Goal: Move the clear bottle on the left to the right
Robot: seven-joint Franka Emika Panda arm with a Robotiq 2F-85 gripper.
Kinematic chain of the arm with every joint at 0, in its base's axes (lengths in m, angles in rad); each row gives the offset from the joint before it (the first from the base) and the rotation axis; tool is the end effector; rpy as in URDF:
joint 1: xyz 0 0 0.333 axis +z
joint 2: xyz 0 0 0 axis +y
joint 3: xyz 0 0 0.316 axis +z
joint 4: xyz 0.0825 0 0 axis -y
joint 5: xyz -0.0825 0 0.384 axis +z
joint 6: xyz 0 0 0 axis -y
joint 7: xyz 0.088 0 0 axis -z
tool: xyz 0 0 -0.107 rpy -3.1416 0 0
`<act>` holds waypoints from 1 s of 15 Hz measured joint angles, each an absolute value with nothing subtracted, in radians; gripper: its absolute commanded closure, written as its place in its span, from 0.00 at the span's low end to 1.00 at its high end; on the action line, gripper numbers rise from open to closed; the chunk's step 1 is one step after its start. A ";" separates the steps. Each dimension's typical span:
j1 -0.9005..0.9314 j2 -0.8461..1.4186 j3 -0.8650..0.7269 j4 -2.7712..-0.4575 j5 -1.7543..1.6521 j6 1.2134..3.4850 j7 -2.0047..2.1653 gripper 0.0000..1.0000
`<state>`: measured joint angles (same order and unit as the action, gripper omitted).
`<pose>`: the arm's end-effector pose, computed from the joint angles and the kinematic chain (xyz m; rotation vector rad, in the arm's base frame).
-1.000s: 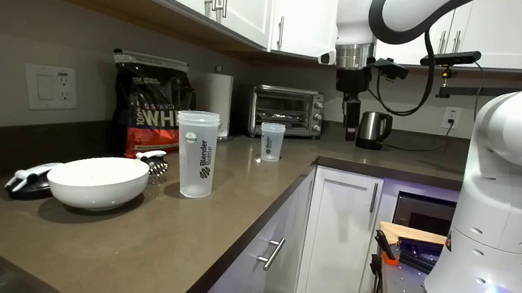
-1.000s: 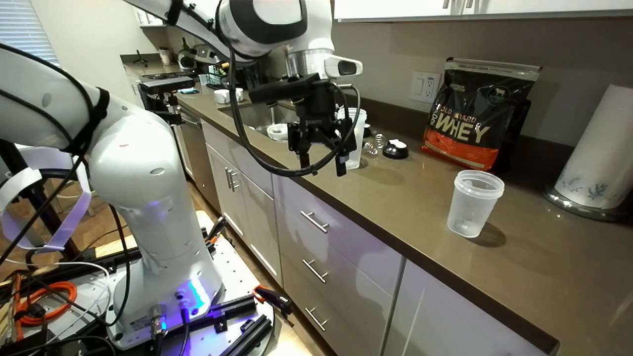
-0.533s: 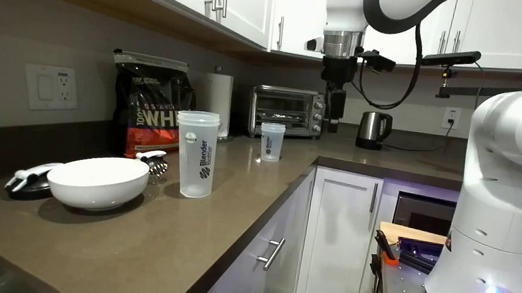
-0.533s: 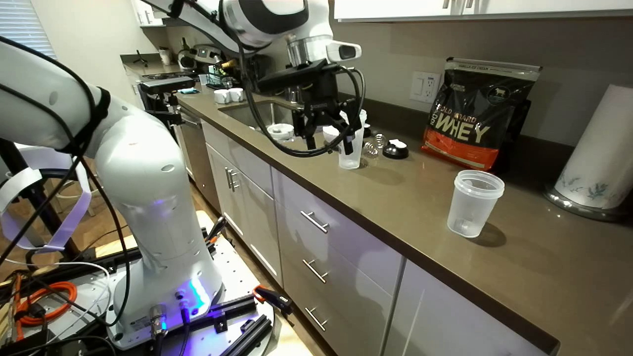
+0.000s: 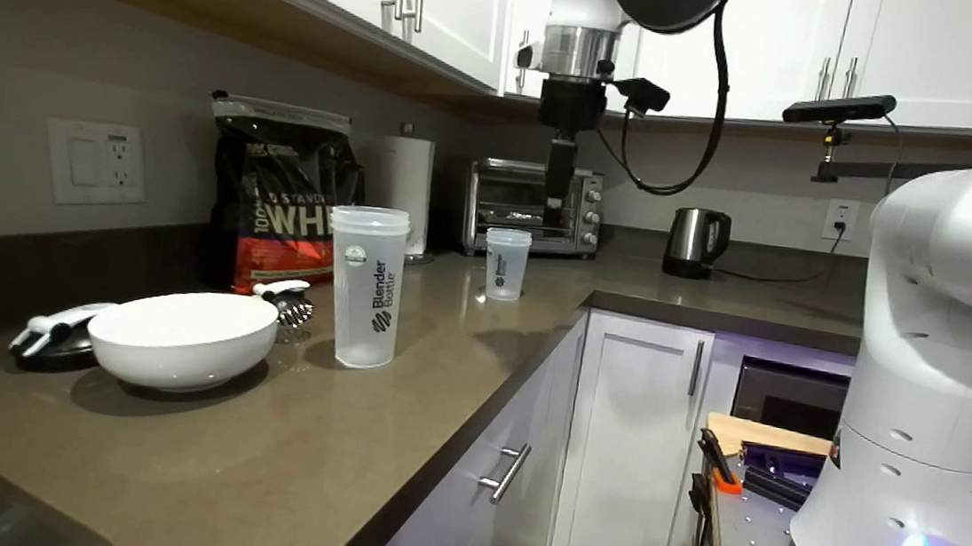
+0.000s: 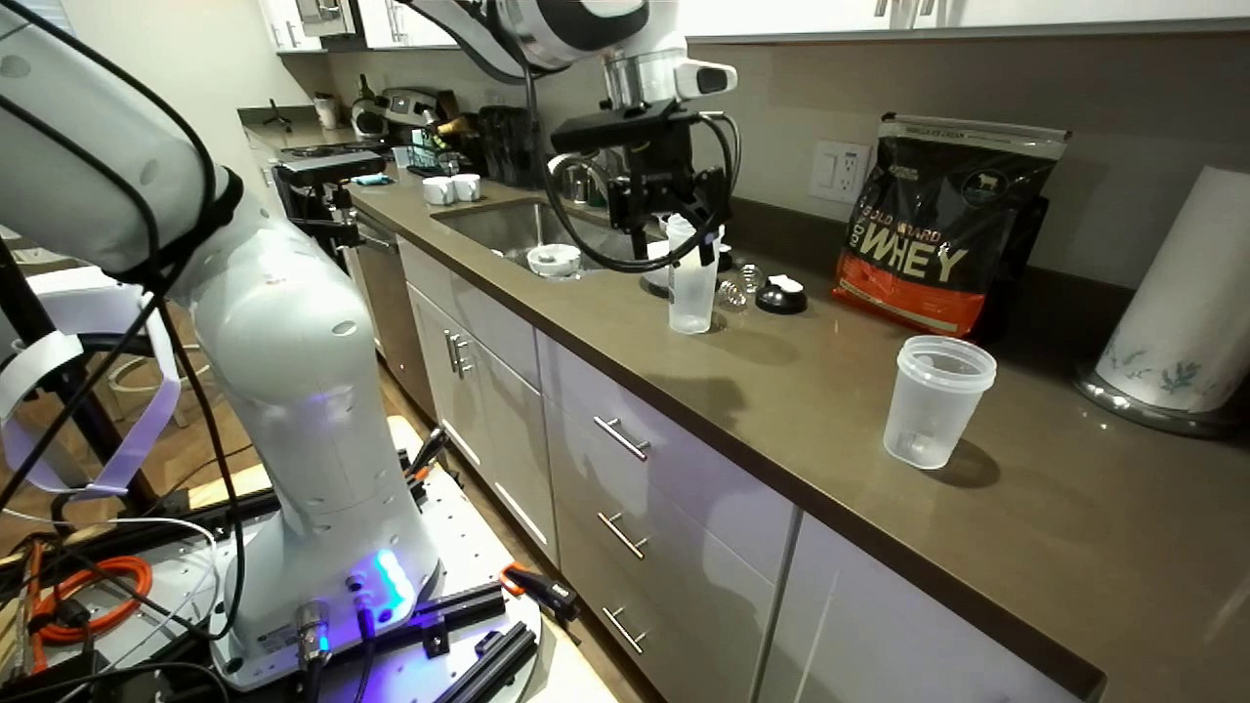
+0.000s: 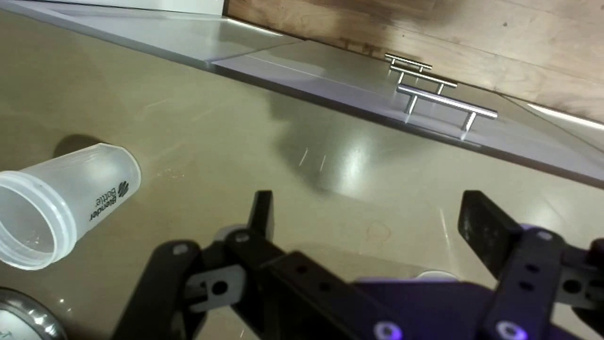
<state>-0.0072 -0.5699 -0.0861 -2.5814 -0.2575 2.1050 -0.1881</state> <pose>0.3773 -0.0480 0.4561 2.9289 0.3344 0.1020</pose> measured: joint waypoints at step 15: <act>0.004 -0.368 -0.055 -2.402 -0.117 2.105 -0.107 0.00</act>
